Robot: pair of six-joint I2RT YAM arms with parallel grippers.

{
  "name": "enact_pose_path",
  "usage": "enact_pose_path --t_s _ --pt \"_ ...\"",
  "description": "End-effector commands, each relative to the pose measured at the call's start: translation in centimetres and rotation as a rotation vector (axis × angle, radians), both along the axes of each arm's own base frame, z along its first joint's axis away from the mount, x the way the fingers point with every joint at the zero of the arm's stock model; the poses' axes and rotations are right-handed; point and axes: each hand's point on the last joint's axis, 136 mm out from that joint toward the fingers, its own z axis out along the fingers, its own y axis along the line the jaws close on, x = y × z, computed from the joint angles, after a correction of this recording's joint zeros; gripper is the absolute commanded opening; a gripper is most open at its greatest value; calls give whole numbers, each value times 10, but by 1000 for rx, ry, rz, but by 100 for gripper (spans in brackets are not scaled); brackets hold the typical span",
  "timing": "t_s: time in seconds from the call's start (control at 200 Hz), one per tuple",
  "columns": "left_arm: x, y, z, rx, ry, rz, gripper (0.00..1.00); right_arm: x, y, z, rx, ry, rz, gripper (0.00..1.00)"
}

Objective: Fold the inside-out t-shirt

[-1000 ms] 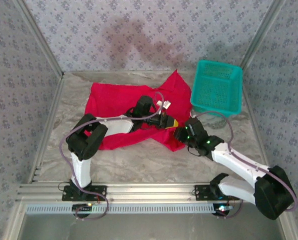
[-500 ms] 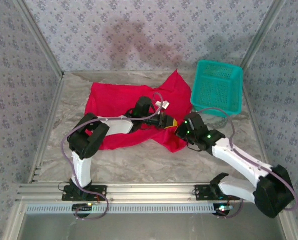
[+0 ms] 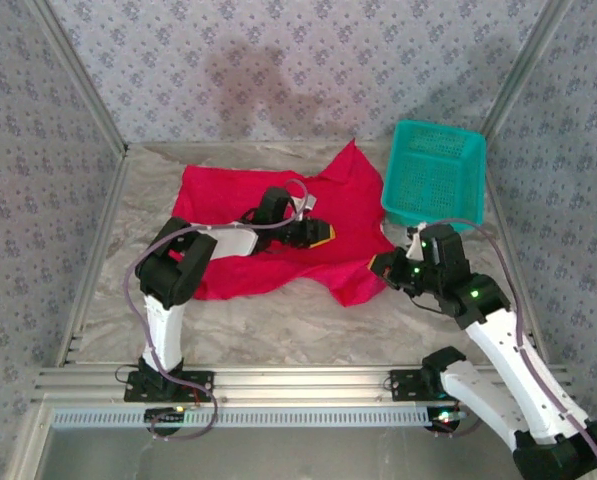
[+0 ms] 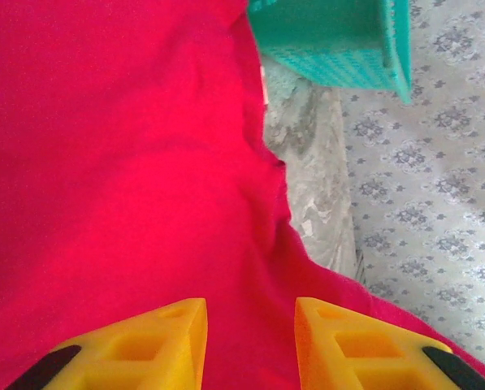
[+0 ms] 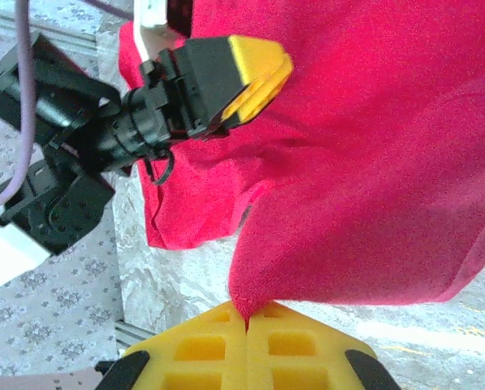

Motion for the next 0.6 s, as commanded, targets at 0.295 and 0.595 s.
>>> enact_pose_path --t_s 0.295,0.595 --pt "-21 80 15 359 -157 88 30 100 -28 -77 -126 229 -99 4" --pt "-46 157 29 485 -158 230 36 97 -28 -92 -365 245 -3 36"
